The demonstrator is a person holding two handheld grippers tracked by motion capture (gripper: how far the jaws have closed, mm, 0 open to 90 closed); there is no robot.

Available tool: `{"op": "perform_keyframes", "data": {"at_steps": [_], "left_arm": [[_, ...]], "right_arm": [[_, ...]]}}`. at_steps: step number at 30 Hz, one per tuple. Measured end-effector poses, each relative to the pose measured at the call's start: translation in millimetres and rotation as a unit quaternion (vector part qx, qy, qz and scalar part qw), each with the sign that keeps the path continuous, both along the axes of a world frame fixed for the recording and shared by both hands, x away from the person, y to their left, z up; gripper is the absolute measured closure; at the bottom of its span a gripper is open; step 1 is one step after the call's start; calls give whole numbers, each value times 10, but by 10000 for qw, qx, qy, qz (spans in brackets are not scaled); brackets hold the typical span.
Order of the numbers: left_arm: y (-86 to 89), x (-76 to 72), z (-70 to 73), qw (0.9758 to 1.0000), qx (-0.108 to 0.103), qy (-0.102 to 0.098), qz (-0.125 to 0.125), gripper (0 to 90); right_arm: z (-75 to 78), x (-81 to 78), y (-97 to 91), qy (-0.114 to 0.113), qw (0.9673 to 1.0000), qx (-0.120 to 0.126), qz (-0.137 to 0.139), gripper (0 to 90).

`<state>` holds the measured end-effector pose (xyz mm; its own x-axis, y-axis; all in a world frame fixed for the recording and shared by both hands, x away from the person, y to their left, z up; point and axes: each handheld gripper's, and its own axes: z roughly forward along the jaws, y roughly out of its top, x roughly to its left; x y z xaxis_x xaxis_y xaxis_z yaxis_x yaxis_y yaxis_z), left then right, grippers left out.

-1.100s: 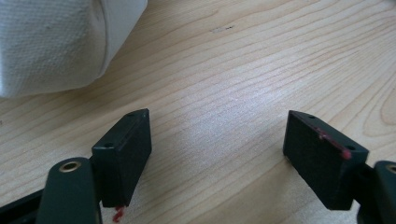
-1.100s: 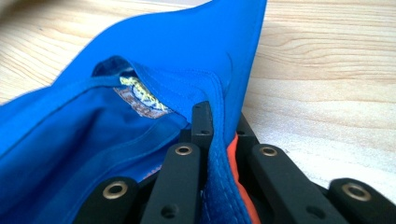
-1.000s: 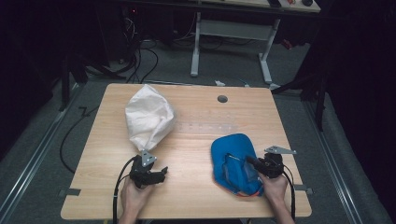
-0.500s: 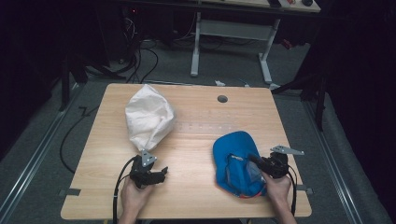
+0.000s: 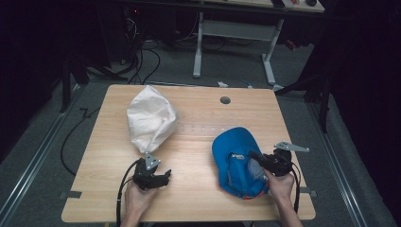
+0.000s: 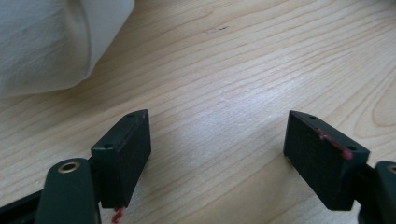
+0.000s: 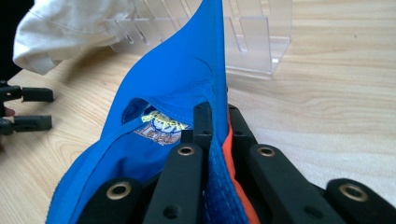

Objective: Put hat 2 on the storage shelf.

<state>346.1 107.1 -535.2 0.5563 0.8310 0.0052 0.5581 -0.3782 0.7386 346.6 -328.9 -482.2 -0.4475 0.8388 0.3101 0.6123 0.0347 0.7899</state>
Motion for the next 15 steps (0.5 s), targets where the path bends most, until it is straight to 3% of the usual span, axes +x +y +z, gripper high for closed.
{"op": "perform_keyframes", "data": {"at_steps": [5, 15], "left_arm": [[-106, -30, 28, 9996, 137, -127, -217, 231], [-363, -73, 203, 9962, 132, -506, -703, 232]], "right_arm": [[83, 38, 38, -28, 10000, 50, 56, 868], [183, 137, 162, -31, 9995, 197, 244, 869]]}}
